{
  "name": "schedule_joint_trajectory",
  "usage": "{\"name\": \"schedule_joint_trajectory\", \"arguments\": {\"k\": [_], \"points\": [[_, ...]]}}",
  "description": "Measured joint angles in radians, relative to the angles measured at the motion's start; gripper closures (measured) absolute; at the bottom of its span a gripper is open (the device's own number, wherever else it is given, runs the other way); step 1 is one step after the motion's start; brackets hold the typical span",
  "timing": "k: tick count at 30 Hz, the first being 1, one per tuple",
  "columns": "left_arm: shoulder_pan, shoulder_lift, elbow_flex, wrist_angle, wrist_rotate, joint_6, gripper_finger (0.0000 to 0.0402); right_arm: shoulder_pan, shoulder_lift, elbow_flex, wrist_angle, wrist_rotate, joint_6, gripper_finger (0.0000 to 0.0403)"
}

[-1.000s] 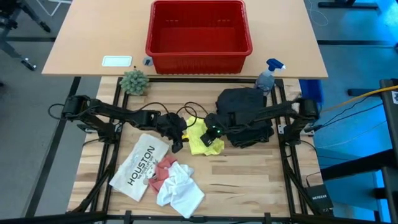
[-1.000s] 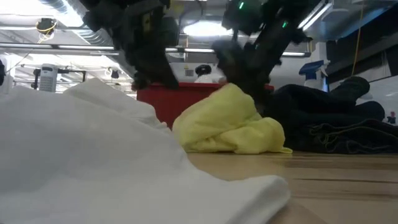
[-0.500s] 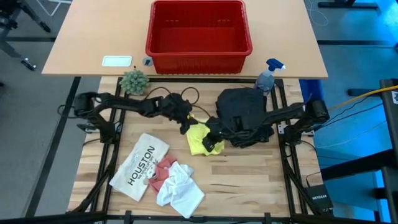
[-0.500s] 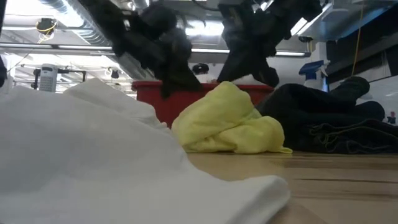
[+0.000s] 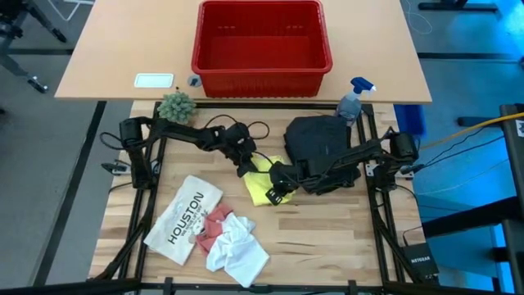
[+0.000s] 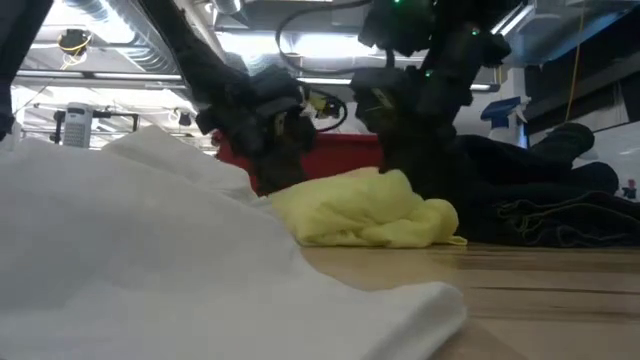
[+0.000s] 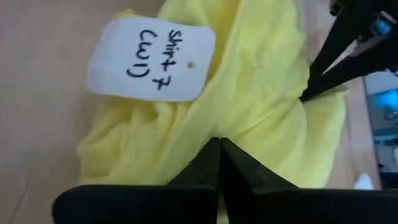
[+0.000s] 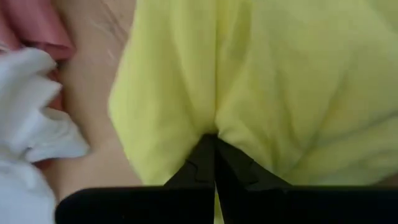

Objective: Fold laundry
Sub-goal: Fold the yellow shirt, then stack the yellow shirt on top of the dark blue short

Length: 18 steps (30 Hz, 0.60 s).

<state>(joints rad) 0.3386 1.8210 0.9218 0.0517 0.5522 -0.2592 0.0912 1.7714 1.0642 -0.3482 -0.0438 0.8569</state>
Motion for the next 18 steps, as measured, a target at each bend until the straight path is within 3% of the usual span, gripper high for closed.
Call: {"name": "schedule_joint_trajectory", "arguments": {"k": [5, 8, 12, 18], "points": [[0.003, -0.136, 0.001, -0.035, 0.005, 0.001, 0.0401, 0.0, -0.097, -0.001, -0.006, 0.042, 0.004, 0.0389], [0.0, -0.209, 0.0, -0.087, -0.015, 0.004, 0.0401, 0.0, -0.147, 0.0, -0.026, 0.035, -0.016, 0.036], [-0.039, -0.282, 0.001, -0.076, -0.034, 0.0, 0.0401, 0.001, -0.175, 0.0, -0.057, 0.027, -0.018, 0.0287], [-0.11, -0.283, 0.0, -0.11, -0.099, 0.005, 0.0401, -0.014, -0.168, -0.055, -0.035, 0.035, 0.062, 0.0149]]}}
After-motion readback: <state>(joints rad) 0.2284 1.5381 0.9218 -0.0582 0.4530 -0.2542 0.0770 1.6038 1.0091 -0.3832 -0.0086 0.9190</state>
